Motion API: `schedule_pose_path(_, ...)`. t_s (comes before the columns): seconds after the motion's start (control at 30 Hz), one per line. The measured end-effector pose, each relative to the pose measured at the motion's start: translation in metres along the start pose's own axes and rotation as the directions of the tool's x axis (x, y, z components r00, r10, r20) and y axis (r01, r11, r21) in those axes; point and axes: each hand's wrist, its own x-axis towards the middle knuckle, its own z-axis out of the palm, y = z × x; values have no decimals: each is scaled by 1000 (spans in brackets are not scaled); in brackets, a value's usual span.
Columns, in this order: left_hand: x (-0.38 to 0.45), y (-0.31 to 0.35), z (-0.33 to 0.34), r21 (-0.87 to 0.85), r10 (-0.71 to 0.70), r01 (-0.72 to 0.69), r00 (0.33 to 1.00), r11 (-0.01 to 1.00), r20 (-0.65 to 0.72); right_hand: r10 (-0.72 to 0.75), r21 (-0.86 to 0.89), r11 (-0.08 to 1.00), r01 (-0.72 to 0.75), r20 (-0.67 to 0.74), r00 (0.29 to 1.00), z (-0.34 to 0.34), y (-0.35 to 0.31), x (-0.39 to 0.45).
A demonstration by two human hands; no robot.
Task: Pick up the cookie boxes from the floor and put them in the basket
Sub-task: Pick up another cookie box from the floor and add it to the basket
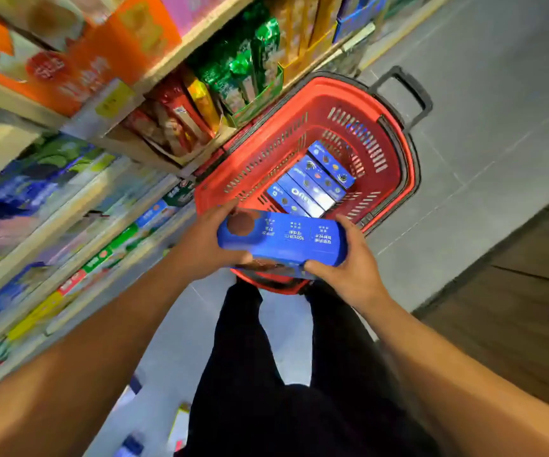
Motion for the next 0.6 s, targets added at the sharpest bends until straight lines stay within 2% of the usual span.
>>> schedule_pose_path(0.13,63,-54,1,5,28,-29,989,1000,145,117,73,992,-107,-143,983,53,35,18)
schedule_pose_path(0.3,142,-113,16,83,81,-106,960,991,269,224,152,969,-195,-212,951,120,97,63)
schedule_pose_path(0.53,232,-187,65,313,175,-270,938,911,300,307,193,948,-253,-348,886,189,174,132)
schedule_pose_path(0.6,256,-207,86,348,187,-301,927,888,325,362,179,932,-316,-381,851,210,202,151)
